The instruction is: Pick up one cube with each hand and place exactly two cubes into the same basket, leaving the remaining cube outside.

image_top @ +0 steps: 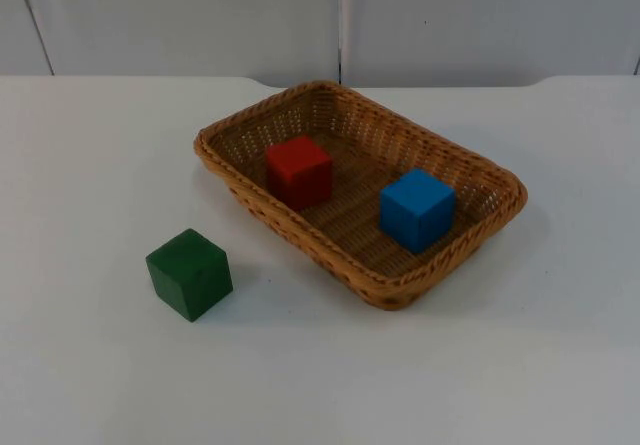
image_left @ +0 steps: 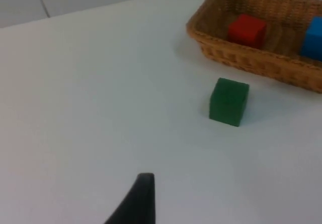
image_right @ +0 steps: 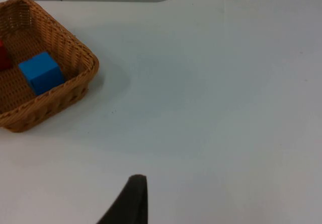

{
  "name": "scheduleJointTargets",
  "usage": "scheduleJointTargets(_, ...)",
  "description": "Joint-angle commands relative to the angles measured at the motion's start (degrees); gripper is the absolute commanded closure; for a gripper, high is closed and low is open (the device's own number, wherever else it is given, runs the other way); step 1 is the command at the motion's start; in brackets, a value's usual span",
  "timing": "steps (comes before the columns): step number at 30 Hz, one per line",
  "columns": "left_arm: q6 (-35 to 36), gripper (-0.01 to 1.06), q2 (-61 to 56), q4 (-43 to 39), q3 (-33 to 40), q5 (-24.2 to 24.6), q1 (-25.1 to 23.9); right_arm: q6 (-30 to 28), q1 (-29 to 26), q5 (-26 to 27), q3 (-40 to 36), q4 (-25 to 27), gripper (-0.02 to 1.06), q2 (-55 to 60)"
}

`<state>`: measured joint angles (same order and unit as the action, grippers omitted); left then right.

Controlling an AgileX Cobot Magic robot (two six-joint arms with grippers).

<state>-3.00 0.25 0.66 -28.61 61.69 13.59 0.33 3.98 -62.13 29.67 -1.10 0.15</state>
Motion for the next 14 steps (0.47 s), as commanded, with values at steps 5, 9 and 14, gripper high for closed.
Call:
scheduleJointTargets(5, 0.3, 0.0, -0.3, -0.2, 0.3, -0.1, -6.3, 0.0, -0.3, 0.4, -0.2, 0.2, -0.01, -0.2)
scheduleJointTargets(9, 0.3, 0.0, -0.3, -0.2, 0.3, -0.1, -9.7, 0.0, -0.3, 0.4, -0.2, 0.2, -0.01, -0.2)
scheduleJointTargets(14, 0.3, 0.0, -0.3, -0.2, 0.3, -0.1, -13.5, 0.0, -0.3, 0.4, -0.2, 0.2, -0.01, -0.2)
